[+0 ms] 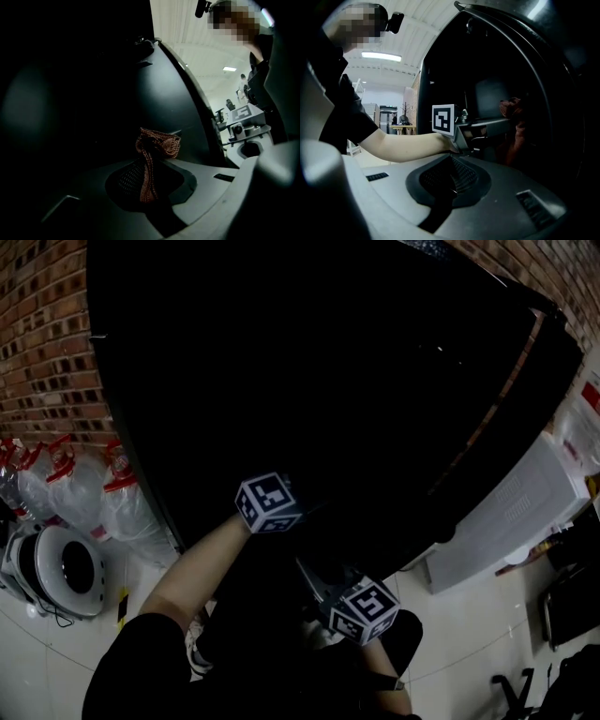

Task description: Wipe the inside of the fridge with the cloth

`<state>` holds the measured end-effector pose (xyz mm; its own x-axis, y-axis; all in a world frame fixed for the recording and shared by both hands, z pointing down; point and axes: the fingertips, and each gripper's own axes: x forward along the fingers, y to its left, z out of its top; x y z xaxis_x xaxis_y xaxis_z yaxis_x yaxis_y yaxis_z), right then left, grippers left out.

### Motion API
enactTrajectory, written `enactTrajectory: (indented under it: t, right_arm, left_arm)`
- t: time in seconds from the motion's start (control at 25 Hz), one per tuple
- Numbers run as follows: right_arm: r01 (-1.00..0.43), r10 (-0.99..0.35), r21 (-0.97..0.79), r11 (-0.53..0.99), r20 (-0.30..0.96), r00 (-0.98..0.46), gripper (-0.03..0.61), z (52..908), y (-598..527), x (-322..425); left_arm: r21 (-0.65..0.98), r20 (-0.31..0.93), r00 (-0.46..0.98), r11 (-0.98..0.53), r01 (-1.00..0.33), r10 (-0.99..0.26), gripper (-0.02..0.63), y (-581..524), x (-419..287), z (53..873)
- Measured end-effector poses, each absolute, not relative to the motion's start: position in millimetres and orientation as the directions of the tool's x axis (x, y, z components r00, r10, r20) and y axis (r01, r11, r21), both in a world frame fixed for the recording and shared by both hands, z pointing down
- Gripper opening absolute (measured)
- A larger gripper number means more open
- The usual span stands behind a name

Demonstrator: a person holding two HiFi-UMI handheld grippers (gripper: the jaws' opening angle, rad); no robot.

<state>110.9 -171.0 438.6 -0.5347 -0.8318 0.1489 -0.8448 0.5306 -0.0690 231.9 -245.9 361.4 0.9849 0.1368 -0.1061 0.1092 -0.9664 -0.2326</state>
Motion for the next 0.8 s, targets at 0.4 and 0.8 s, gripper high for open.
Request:
enactTrajectory:
  t: [0.4,0.8]
  right_arm:
    - [-0.843,-0.83,-0.075,0.533,0.145,-0.538,0.005,443,-184,110]
    - [-0.833,-0.82,-0.087,0.547,0.144,-0.554,0.005,442,-186,106]
  left_arm:
    - [-0.212,-0.116,0.992,-0.975,-0.067,-0.043,0.049,-304,243,362]
    - [-0.153,-0.109,0.967,-0.957,-0.245,-0.231,0.049,-355,255,362]
